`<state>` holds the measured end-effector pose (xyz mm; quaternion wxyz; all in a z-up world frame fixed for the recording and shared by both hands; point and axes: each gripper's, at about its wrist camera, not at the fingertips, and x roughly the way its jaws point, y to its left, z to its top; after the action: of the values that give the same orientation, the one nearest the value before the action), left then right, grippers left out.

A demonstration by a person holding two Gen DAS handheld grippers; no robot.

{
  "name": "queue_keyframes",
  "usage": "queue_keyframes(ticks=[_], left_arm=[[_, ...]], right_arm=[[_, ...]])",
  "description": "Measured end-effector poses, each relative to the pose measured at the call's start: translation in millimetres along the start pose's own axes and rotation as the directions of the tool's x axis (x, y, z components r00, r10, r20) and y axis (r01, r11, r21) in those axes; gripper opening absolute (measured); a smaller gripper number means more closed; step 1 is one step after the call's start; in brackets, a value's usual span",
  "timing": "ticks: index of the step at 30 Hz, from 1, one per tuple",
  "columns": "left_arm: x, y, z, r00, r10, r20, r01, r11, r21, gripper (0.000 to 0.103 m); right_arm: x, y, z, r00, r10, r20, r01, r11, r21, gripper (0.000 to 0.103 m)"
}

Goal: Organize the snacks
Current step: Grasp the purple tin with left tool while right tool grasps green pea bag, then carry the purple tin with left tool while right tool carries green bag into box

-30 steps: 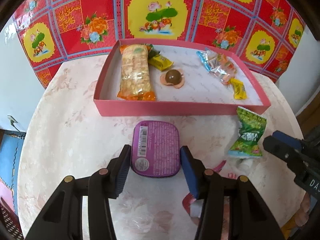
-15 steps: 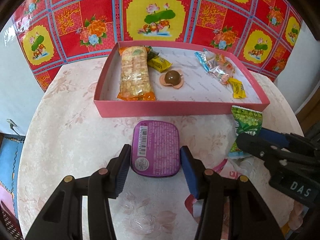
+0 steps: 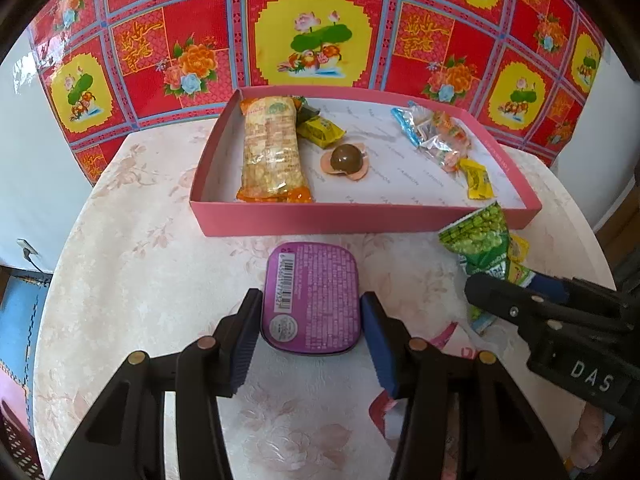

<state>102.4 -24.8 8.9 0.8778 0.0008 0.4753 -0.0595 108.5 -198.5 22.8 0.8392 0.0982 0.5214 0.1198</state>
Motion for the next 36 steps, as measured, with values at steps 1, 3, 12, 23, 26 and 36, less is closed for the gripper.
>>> queue_keyframes(ticks=[1, 3, 12, 23, 26, 36], left_arm=[[-0.2, 0.4, -0.2, 1.0, -0.002, 0.0, 0.002, 1.0, -0.001, 0.052], [-0.7, 0.6, -0.5, 1.0, -0.006, 0.0, 0.006, 1.0, -0.001, 0.052], [-3.0, 1.1, -2.3, 1.0, -0.014, -0.005, 0.014, 1.0, -0.011, 0.052], [-13.0, 2.2, -2.9, 0.999, -0.03, 0.014, 0.03, 0.999, -0.032, 0.052], [-18.0, 1.8, -1.3, 0.999, -0.034, 0.026, 0.035, 0.999, -0.033, 0.052], [-33.3, -1.1, 10.5, 0.997, -0.034, 0.075, 0.036, 0.999, -0.028, 0.052]], right_arm=[[0.9, -0.6, -0.1, 1.0, 0.001, 0.002, -0.001, 1.0, 0.002, 0.044], [0.9, -0.9, -0.8, 1.0, 0.002, 0.008, -0.002, 1.0, 0.001, 0.044], [0.3, -0.9, -2.2, 1.0, 0.01, 0.021, -0.01, 1.0, -0.015, 0.04], [-15.1, -2.4, -1.3, 0.996, 0.057, 0.073, -0.057, 0.998, -0.015, 0.038], [-20.1, -2.1, -1.2, 0.994, 0.069, 0.086, -0.068, 0.998, -0.019, 0.038], [-34.7, -1.5, 3.1, 0.987, 0.094, 0.13, -0.09, 0.995, -0.035, 0.038]])
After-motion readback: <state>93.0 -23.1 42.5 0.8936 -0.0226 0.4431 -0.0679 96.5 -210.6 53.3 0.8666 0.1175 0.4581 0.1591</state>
